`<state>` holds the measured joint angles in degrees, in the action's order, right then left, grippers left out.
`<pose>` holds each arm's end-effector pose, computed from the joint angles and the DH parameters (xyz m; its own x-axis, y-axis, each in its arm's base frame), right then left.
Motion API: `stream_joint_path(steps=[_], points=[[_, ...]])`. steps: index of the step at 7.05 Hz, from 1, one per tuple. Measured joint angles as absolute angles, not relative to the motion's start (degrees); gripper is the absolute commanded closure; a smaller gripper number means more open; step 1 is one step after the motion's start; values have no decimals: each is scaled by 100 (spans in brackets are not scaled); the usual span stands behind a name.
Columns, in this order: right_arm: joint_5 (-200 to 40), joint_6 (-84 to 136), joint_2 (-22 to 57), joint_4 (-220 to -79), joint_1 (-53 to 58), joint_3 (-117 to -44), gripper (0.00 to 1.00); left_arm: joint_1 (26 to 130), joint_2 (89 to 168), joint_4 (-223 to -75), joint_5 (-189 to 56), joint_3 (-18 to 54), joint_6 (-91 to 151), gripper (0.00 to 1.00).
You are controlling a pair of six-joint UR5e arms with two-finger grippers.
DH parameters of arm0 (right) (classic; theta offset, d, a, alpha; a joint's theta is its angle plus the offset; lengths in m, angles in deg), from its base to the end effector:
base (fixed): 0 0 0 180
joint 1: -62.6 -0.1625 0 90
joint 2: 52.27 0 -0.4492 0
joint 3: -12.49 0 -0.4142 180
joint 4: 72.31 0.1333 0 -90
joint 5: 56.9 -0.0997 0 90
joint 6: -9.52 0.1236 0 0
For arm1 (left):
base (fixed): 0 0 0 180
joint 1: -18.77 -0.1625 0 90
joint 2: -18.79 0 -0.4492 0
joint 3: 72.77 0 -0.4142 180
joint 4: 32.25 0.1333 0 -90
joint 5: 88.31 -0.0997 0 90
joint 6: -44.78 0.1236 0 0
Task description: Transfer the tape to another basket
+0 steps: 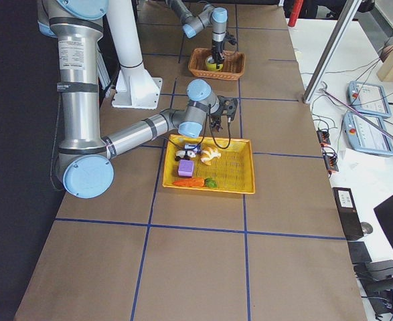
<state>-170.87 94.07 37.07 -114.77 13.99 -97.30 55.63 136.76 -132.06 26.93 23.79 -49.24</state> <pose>-0.2916 -0.4566 0.4168 0.2881 0.1957 0.9374 -0.4110 0.9094 -0.0635 0.5128 -0.4852 0.3347 0.5495 -0.4912 -0.6758 0.3435 0.8702 -0.3532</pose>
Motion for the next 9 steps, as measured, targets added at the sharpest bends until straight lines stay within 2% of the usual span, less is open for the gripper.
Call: stream_joint_path(steps=[1, 3, 5, 7, 9], points=[[-17085, 9407, 3699, -11476, 1399, -9726, 0, 5565, 13664, -13206, 2692, 2383, -4879, 0], [-17117, 9402, 3704, -11502, 1357, -9698, 0, 5777, 13653, -13187, 2722, 2563, -4719, 0], [-17540, 8797, 3724, -11942, 838, -9650, 0, 6488, 13264, -13174, 3035, 3111, -3447, 0], [-18060, 6682, 3688, -13335, -75, -9664, 0, 7743, 12265, -13174, 3717, 3484, -942, 0], [-18587, 3848, 3672, -15342, -1148, -9649, 0, 9110, 11685, -13054, 4200, 3299, 1656, 0]])
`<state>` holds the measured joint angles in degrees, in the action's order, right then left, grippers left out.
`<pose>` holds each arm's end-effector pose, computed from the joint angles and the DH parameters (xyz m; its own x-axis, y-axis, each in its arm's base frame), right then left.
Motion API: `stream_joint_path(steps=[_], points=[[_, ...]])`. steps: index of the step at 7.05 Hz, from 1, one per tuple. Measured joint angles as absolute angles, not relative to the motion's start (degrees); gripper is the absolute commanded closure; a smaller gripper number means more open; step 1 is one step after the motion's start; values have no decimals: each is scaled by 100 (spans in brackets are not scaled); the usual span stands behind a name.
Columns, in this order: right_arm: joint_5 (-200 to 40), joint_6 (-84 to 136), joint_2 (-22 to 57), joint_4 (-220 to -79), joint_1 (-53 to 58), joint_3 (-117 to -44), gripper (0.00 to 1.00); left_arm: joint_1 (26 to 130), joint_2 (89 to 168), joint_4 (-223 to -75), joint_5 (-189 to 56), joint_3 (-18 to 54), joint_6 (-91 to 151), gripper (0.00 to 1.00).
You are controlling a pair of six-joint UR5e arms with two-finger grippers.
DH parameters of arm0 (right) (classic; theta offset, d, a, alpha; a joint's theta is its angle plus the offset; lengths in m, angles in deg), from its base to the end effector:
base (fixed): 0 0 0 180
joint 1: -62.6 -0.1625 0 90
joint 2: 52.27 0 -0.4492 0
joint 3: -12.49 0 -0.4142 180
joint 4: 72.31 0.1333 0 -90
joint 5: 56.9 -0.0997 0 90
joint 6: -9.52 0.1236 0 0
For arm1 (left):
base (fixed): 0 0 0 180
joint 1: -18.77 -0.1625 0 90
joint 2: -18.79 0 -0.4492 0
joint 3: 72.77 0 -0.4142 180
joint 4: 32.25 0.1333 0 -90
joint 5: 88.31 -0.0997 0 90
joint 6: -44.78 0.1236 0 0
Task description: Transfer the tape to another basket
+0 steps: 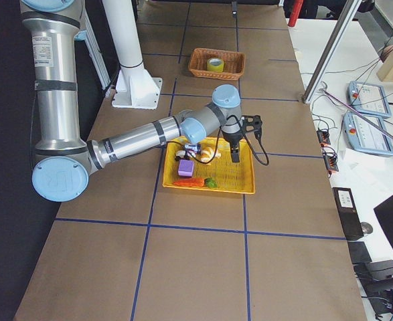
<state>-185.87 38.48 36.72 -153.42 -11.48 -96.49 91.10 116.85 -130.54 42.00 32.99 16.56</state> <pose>-0.0922 -0.5258 0.5060 0.6976 -0.0344 0.7157 -0.1115 0.9815 0.1559 0.1241 -0.5654 0.4668 0.6698 0.1110 -0.7342 0.0677 0.9755 0.2093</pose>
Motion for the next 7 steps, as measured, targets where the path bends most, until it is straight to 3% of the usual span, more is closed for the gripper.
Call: stream_joint_path(steps=[3, 7], points=[[-19013, 219, 3753, -18130, -2448, -9512, 0, 10629, 11247, -12171, 4343, 2728, 5204, 0], [-19300, -408, 4016, -18428, -2703, -9200, 0, 10894, 10632, -11903, 5106, 2485, 5873, 0]])
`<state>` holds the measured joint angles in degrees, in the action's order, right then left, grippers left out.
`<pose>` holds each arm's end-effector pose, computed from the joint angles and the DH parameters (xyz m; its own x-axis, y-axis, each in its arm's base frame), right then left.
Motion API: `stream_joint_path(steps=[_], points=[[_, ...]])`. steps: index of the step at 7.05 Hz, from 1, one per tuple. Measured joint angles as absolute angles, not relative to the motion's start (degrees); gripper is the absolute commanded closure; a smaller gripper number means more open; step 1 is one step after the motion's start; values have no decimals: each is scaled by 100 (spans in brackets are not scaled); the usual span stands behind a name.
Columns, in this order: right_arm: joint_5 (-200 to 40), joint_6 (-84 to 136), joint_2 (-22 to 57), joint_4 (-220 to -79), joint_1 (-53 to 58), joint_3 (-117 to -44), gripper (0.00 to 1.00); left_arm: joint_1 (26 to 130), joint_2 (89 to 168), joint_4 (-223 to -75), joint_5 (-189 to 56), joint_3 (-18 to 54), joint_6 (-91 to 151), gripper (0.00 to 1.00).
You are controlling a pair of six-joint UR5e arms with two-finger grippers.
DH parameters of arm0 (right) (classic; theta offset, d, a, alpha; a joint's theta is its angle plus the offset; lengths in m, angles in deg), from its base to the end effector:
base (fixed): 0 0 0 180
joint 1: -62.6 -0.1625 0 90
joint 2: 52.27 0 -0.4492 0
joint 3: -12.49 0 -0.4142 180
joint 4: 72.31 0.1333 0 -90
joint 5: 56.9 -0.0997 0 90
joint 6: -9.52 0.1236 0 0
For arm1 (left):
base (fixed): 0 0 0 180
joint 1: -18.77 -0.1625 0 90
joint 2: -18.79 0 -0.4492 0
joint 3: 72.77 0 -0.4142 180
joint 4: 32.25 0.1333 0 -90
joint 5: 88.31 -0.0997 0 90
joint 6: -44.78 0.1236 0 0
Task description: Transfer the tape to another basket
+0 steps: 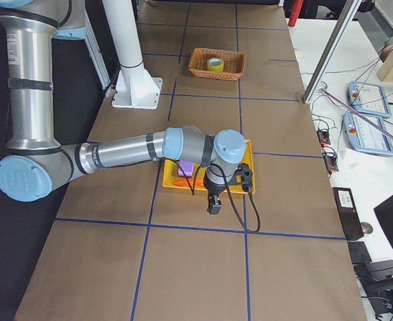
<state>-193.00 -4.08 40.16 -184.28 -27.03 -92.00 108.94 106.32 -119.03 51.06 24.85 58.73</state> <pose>0.0412 -0.4698 0.6263 0.6732 -0.1155 0.7304 0.1694 0.9855 -0.0004 -0.0410 -0.4954 0.6512 0.6328 0.2639 -0.7280 -0.1541 0.9643 0.2155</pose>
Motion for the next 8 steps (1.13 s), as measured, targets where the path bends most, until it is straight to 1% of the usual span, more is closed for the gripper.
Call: stream_joint_path(steps=[2, 4, 6, 8], points=[[-19366, -391, 4025, -18428, -2705, -9142, 0, 10901, 10364, -11899, 5392, 2775, 5644, 0], [-19372, -425, 4111, -18408, -2705, -9097, 0, 10889, 10318, -11788, 5074, 2899, 5598, 0], [-19351, -438, 4262, -17907, -2705, -8827, 0, 10876, 10429, -11410, 4908, 2719, 5549, 0], [-19355, -379, 4284, -17274, -2705, -8523, 0, 10878, 10453, -11345, 4872, 2576, 5475, 0]])
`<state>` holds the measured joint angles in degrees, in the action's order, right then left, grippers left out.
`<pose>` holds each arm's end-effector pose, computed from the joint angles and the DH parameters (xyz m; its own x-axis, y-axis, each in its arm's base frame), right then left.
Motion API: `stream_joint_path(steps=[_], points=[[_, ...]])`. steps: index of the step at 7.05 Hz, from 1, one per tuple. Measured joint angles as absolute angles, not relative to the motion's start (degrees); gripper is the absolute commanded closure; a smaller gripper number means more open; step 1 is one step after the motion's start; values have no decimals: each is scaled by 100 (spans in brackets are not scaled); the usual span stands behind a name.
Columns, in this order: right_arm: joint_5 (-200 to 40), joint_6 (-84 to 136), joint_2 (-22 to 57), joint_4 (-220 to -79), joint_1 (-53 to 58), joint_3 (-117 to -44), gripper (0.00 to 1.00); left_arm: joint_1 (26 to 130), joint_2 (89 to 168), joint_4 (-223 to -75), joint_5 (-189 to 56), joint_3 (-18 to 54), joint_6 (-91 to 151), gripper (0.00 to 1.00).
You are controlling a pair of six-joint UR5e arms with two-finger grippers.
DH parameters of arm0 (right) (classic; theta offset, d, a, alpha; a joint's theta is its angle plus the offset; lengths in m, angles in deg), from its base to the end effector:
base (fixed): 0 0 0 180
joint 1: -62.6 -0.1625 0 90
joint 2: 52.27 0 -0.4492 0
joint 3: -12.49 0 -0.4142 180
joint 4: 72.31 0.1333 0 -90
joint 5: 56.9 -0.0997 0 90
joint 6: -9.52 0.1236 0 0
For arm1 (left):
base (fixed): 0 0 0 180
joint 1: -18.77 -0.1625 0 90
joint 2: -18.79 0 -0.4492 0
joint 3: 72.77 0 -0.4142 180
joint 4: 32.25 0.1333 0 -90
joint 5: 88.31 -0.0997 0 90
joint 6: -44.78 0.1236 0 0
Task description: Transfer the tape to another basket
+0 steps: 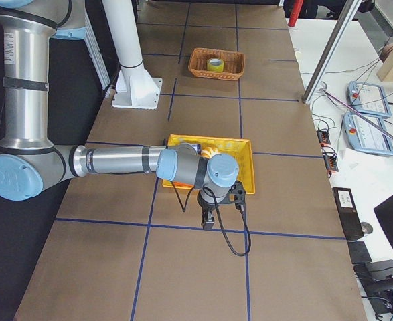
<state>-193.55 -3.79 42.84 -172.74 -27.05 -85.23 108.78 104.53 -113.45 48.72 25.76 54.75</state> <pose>0.0406 -0.4612 0.6887 0.6672 -0.1359 0.7324 0.1641 0.9859 0.0334 -0.0429 -0.4724 0.6715 0.6713 0.1156 -0.7321 -0.1178 0.9918 0.0485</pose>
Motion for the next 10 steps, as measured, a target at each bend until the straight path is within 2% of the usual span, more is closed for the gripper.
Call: stream_joint_path(steps=[6, 10], points=[[-19342, 39, 4293, -17120, -2560, -8685, 0, 10882, 10572, -11369, 4854, 2273, 5450, 0], [-19087, 28, 4260, -17097, -2507, -8518, 0, 10894, 10666, -11436, 4286, 2224, 5443, 0]])
